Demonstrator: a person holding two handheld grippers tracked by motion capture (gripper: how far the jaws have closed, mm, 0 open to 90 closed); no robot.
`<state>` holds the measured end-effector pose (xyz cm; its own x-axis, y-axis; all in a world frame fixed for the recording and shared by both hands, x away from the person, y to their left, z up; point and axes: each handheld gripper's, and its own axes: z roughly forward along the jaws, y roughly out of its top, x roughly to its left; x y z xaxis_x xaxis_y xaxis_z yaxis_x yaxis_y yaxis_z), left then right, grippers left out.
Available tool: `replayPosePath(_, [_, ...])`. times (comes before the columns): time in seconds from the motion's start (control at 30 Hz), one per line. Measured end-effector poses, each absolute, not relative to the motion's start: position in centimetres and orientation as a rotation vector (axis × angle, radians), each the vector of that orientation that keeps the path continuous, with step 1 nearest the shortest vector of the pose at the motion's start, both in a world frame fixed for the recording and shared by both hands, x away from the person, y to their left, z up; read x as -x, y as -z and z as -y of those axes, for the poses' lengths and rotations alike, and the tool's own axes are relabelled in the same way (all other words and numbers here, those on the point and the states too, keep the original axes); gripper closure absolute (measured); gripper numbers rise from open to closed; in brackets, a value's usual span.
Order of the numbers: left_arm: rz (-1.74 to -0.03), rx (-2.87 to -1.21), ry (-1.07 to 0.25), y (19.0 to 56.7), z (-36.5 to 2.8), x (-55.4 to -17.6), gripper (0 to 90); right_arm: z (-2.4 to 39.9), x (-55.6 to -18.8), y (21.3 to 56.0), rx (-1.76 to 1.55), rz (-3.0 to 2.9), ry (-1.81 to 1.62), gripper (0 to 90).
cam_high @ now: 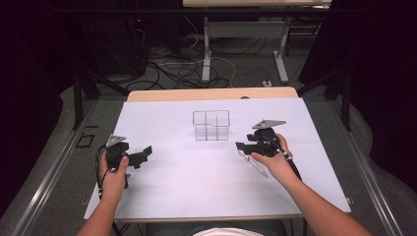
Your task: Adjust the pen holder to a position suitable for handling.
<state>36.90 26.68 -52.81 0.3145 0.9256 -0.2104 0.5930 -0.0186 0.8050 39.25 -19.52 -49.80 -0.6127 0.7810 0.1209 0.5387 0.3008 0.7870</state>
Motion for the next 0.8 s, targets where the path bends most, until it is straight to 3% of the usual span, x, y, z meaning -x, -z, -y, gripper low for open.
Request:
replayPosePath(0.3, [-1.380, -1.715, -0.482, 52.9, -26.6, -36.9, 0.6, 21.0, -37.3, 50.9, -1.167, -2.314, -1.182, 38.6])
replayPosePath(0.6, [-1.372, -1.719, -0.480, 52.8, -26.5, -36.9, 0.6, 22.7, -36.8, 51.4, -1.231, -2.335, -1.202, 56.3])
replayPosePath(0.8, [-1.369, -1.721, -0.477, 52.8, -26.5, -36.9, 0.6, 23.1, -36.8, 51.0, -1.233, -2.377, -1.125, 63.4])
